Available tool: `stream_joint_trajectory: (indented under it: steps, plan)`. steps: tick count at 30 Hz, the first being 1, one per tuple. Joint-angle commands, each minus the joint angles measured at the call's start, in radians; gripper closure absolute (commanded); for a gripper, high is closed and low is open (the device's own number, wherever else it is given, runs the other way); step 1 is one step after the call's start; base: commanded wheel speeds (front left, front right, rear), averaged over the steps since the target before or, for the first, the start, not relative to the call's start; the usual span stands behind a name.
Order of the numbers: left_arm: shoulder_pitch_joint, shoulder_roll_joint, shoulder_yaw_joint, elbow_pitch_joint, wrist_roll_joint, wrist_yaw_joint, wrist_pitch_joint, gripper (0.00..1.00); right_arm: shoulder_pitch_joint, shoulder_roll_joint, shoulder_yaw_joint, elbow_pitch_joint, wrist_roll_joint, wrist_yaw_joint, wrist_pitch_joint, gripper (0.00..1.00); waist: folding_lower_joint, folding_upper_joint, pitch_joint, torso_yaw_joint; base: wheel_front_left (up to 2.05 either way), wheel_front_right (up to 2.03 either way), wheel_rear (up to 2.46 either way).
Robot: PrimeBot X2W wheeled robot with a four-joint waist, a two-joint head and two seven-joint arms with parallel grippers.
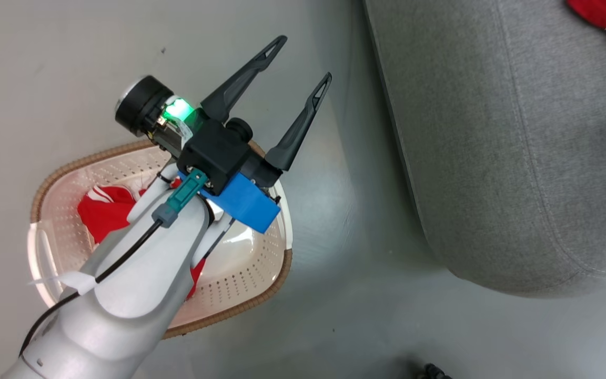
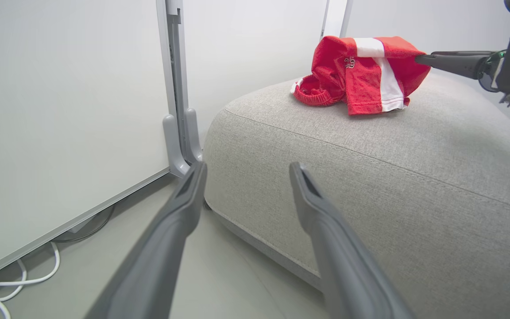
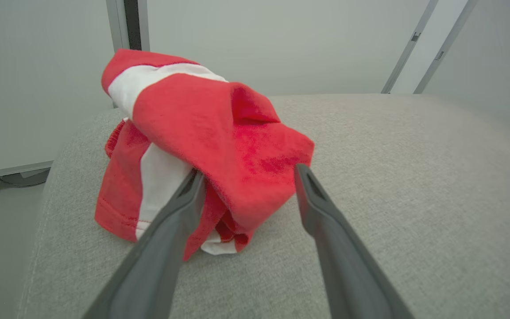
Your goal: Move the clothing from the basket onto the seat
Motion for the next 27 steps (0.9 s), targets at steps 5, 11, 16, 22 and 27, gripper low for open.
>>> stream_joint_trajectory:
  steps: [5, 11, 16, 22, 27]
  plan:
    - [0.067, -0.008, 0.039, -0.01, -0.014, 0.01, -0.005, 0.0, 0.143, 0.032, 0.035, -0.121, -0.019, 0.0, -0.001, 0.0, -0.0001, 0.0, -0.113, 0.009, 0.0, 0.0, 0.0]
    - [0.164, -0.024, 0.111, -0.02, -0.024, 0.022, -0.005, 0.0, 0.262, 0.076, 0.092, -0.274, -0.036, 0.001, -0.001, 0.0, -0.0001, 0.0, -0.221, 0.029, 0.0, 0.0, 0.0]
    - [0.237, -0.058, 0.188, -0.031, -0.016, 0.027, -0.005, 0.0, 0.343, 0.118, 0.137, -0.377, -0.051, 0.001, -0.001, 0.0, -0.0001, 0.0, -0.304, 0.071, 0.0, 0.0, 0.0]
    - [0.312, -0.097, 0.277, -0.065, 0.012, 0.02, -0.004, 0.0, 0.41, 0.157, 0.202, -0.446, -0.061, 0.001, -0.001, 0.0, -0.0001, 0.0, -0.38, 0.121, 0.0, 0.0, 0.0]
    - [0.377, -0.121, 0.361, -0.09, 0.039, 0.019, -0.004, 0.0, 0.437, 0.182, 0.224, -0.481, -0.06, 0.0, -0.001, 0.0, -0.0001, 0.0, -0.429, 0.157, 0.0, 0.0, 0.0]
